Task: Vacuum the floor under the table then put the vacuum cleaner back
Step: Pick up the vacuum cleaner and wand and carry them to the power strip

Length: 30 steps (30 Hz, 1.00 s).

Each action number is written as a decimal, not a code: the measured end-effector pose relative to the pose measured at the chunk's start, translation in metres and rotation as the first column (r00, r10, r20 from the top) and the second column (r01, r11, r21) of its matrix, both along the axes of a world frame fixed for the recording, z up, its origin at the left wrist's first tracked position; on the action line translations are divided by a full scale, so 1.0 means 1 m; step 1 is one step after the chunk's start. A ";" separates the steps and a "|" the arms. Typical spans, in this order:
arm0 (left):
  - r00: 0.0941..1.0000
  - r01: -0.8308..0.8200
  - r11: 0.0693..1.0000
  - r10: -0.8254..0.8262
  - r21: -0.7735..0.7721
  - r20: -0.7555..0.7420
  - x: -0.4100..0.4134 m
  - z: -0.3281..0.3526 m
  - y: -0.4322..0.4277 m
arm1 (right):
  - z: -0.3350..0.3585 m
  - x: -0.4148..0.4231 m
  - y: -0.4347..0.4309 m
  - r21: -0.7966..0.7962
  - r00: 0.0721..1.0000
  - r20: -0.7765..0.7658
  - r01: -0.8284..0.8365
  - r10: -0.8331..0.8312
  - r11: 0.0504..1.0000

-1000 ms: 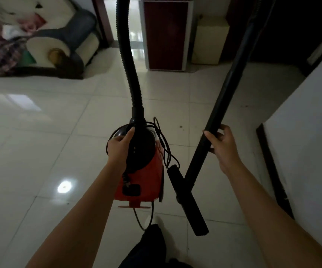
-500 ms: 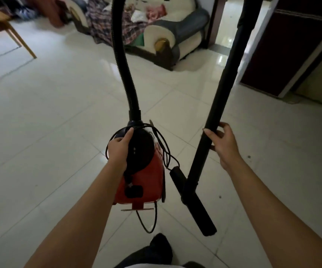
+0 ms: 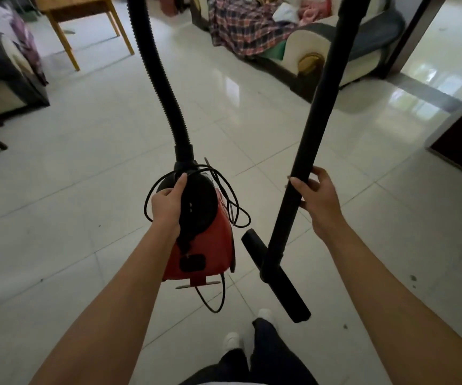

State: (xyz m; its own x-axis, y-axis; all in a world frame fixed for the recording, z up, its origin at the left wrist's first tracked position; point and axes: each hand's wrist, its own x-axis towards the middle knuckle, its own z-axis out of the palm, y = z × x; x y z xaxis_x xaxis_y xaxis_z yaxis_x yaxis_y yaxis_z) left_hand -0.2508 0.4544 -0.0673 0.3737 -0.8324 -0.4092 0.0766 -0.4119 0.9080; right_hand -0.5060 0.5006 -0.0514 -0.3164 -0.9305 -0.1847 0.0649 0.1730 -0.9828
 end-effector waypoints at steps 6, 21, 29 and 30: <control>0.995 -0.095 0.995 0.094 0.038 0.022 -0.004 -0.006 -0.029 | -0.009 -0.012 -0.053 0.045 0.996 -0.008 -0.087 0.088 0.995; 0.966 -0.257 0.966 0.256 0.035 0.032 -0.033 -0.008 -0.125 | -0.017 -0.056 -0.174 0.057 0.973 0.003 -0.231 0.231 0.971; 0.968 -0.251 0.965 0.249 0.080 0.028 -0.023 -0.024 -0.227 | -0.029 -0.046 -0.277 0.088 0.969 -0.039 -0.240 0.244 0.967; 0.968 -0.252 0.963 0.251 0.091 0.022 -0.020 -0.025 -0.244 | -0.031 -0.043 -0.293 0.091 0.970 -0.040 -0.237 0.242 0.967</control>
State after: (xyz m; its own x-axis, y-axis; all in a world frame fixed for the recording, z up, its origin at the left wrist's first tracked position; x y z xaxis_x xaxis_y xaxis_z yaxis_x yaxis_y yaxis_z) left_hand -0.2710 0.2107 -0.0926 0.5707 -0.6700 -0.4748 0.1792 -0.4626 0.8682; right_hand -0.5492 0.2073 -0.0820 -0.0971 -0.9619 -0.2554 -0.0377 0.2600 -0.9649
